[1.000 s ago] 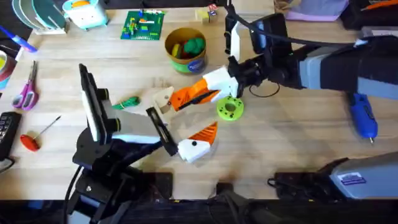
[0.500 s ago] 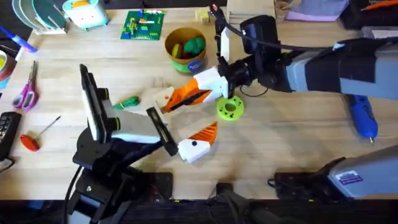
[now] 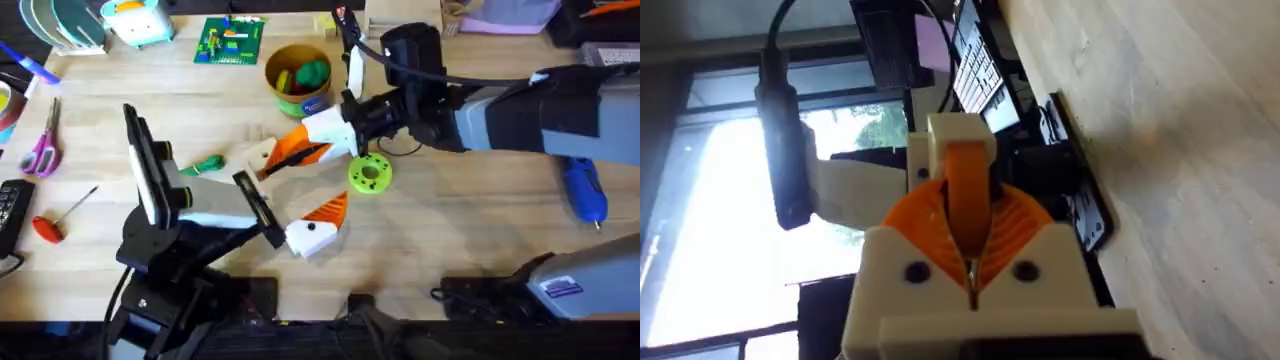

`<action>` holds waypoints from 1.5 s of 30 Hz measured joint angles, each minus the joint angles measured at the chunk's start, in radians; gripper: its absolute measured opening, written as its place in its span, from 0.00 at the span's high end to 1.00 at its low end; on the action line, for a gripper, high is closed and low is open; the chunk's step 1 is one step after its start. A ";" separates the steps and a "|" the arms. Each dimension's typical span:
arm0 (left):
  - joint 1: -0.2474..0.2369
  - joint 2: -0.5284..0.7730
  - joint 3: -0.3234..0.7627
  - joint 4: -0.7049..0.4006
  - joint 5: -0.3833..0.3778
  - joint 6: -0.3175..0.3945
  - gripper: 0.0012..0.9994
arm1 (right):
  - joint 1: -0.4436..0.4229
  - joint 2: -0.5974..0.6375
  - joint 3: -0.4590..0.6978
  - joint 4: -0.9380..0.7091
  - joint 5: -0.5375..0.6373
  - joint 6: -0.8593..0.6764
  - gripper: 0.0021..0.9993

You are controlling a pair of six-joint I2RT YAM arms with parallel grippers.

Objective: Pick up the gripper from the table and insert it into the empty holder that is missing its gripper. Then pick up a screw, insert it into the mounting hole, and use the screwdriver to tighten it. Finally, clean up the table by picking up the vegetable and placing it into the bucket.

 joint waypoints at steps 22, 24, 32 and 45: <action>0.005 0.000 0.000 -0.001 0.016 -0.001 0.01 | 0.000 0.000 0.000 0.001 0.010 -0.016 0.99; 0.006 0.000 0.000 -0.001 0.019 -0.001 0.01 | 0.000 0.000 0.000 -0.001 0.009 -0.017 0.99; 0.006 0.000 0.000 -0.002 0.023 0.000 0.01 | -0.002 0.000 0.000 -0.002 0.000 -0.024 0.96; 0.005 0.000 0.000 -0.002 0.045 0.002 0.01 | -0.020 0.000 0.000 -0.010 -0.040 -0.040 0.83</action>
